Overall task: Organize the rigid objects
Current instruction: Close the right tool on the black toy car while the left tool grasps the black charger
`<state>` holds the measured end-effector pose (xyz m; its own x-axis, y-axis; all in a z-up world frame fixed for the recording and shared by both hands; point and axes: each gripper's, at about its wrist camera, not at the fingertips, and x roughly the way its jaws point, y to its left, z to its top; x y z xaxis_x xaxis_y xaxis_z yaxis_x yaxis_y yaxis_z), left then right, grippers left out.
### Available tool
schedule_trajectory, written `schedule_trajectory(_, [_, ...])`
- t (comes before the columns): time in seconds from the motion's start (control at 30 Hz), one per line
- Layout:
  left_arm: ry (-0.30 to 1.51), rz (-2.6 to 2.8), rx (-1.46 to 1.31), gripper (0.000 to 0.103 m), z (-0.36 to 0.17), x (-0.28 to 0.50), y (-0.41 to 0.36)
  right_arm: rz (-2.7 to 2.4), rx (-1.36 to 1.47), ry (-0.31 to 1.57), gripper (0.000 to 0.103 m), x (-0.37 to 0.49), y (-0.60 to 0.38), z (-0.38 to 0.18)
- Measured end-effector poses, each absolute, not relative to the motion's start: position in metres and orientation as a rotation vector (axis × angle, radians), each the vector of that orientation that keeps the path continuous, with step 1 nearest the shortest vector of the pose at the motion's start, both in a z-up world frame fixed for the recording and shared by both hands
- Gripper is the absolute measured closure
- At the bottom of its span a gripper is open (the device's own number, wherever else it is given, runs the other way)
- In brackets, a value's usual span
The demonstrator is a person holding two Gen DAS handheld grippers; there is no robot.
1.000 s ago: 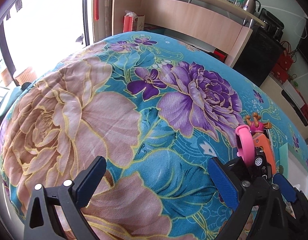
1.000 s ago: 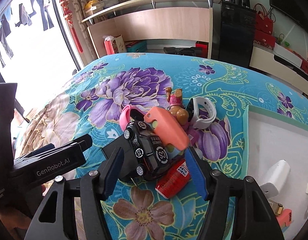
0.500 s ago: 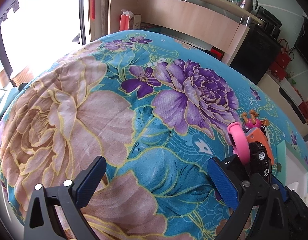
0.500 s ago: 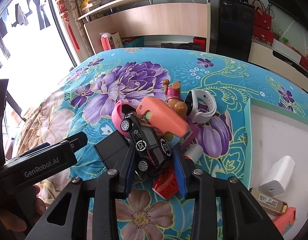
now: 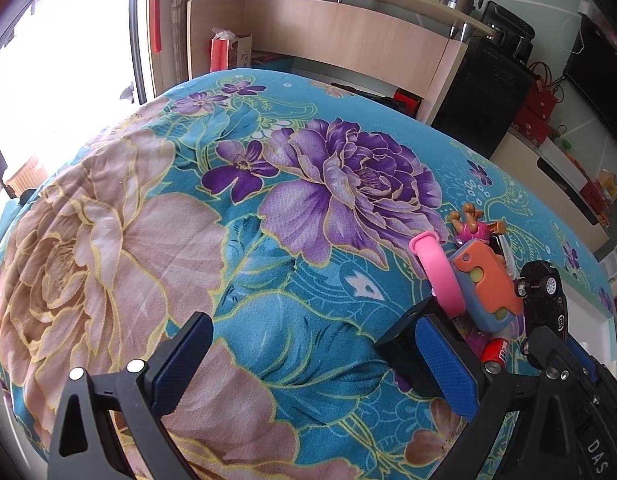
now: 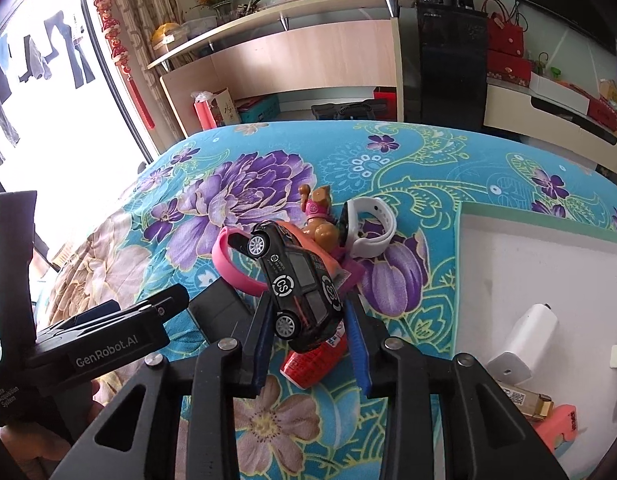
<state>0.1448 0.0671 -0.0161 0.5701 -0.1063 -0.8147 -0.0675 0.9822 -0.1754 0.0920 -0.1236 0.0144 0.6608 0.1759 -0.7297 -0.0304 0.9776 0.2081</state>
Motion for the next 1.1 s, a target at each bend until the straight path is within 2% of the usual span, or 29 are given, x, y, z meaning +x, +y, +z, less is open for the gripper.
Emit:
schedule_trajectory(0.37, [0.981, -0.165, -0.081, 0.001, -0.017, 0.141, 0.024, 0.009, 0.239, 0.810, 0.068, 0.075, -0.167, 0.024])
schedule_trajectory(0.87, [1.021, -0.206, 0.011, 0.022, -0.029, 0.141, -0.001, -0.015, 0.274, 0.809, 0.068, 0.067, -0.181, 0.025])
schedule_trajectory(0.93, [1.023, -0.222, 0.005, 0.034, -0.029, 0.141, -0.002, -0.015, 0.277, 0.807, 0.068, 0.066, -0.182, 0.026])
schedule_trajectory(1.1, [1.016, -0.216, 0.011, 0.034, -0.027, 0.139, -0.003, -0.018, 0.286, 0.808, 0.068, 0.065, -0.185, 0.025])
